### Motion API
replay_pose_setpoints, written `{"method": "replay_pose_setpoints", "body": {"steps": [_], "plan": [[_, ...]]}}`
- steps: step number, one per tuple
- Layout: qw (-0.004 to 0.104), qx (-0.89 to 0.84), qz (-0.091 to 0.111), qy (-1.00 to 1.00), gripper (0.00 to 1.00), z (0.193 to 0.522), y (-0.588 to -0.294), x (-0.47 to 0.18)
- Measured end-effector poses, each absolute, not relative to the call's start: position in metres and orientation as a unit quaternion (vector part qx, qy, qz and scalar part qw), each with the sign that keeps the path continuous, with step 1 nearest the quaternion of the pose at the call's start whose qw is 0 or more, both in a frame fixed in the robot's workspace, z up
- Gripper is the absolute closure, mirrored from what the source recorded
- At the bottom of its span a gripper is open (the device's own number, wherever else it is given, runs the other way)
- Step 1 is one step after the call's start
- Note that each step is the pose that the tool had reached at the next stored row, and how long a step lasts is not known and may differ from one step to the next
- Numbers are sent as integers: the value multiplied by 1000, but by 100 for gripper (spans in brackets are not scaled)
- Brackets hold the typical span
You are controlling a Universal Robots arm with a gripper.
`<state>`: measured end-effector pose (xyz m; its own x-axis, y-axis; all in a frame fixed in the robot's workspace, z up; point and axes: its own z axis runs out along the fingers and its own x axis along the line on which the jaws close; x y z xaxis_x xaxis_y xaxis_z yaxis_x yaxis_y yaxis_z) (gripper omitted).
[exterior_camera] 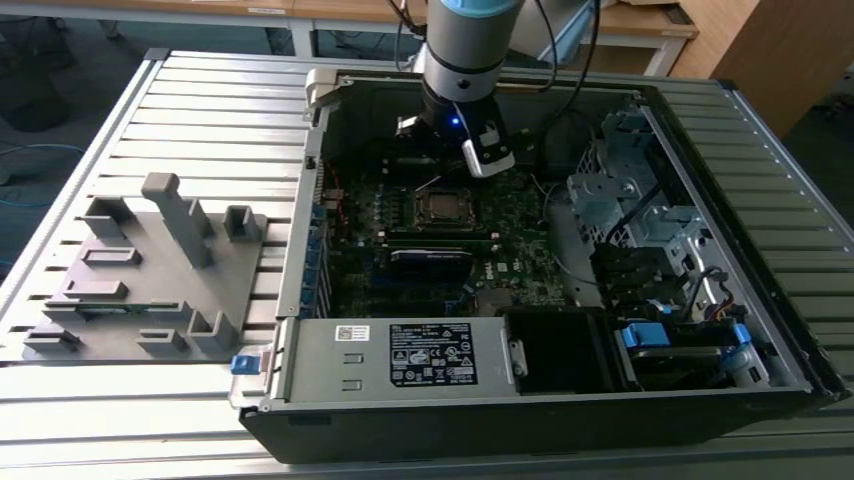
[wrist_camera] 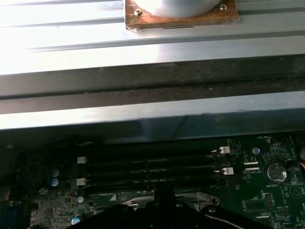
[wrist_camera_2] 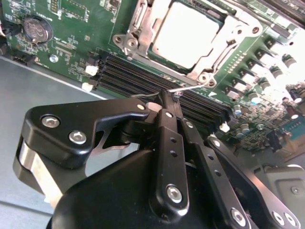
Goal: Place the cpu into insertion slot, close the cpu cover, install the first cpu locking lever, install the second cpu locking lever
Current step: 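Install the first cpu locking lever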
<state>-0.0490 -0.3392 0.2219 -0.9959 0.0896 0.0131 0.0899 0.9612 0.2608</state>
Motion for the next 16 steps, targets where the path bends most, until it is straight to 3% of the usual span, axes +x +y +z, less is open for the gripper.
{"method": "replay_pose_setpoints", "body": {"steps": [16], "plan": [[1, -45, -132, -990, 90, 218, -339, -48]]}}
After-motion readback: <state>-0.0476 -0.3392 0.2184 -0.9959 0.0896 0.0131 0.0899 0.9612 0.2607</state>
